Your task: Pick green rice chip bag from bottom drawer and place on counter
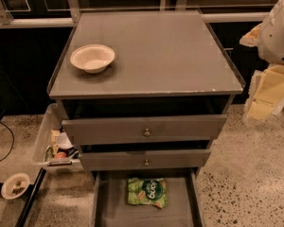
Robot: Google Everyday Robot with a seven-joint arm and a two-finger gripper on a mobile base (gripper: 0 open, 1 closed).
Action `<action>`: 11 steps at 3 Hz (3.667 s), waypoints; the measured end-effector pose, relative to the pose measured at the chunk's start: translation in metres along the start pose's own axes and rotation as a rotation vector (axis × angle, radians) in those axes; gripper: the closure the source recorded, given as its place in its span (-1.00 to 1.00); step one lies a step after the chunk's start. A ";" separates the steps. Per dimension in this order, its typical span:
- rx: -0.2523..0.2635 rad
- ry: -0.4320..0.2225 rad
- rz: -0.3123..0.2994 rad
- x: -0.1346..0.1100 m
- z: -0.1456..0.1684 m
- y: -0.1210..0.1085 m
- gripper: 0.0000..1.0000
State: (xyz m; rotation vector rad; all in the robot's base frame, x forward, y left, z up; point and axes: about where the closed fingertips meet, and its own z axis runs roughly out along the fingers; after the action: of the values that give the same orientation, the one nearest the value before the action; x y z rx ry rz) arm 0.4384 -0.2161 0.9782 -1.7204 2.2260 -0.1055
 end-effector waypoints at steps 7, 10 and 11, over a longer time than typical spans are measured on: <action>-0.177 -0.264 -0.169 0.062 0.242 0.125 -1.00; -0.154 -0.322 -0.124 0.070 0.324 0.138 -1.00; -0.107 -0.354 -0.144 0.070 0.365 0.141 -1.00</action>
Offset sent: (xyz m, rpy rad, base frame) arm -0.0044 -0.0014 -0.0245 0.0548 0.0801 0.0383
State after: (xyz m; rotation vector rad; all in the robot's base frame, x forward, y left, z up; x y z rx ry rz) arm 0.4010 -0.1945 0.5836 -1.7915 1.8818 0.2699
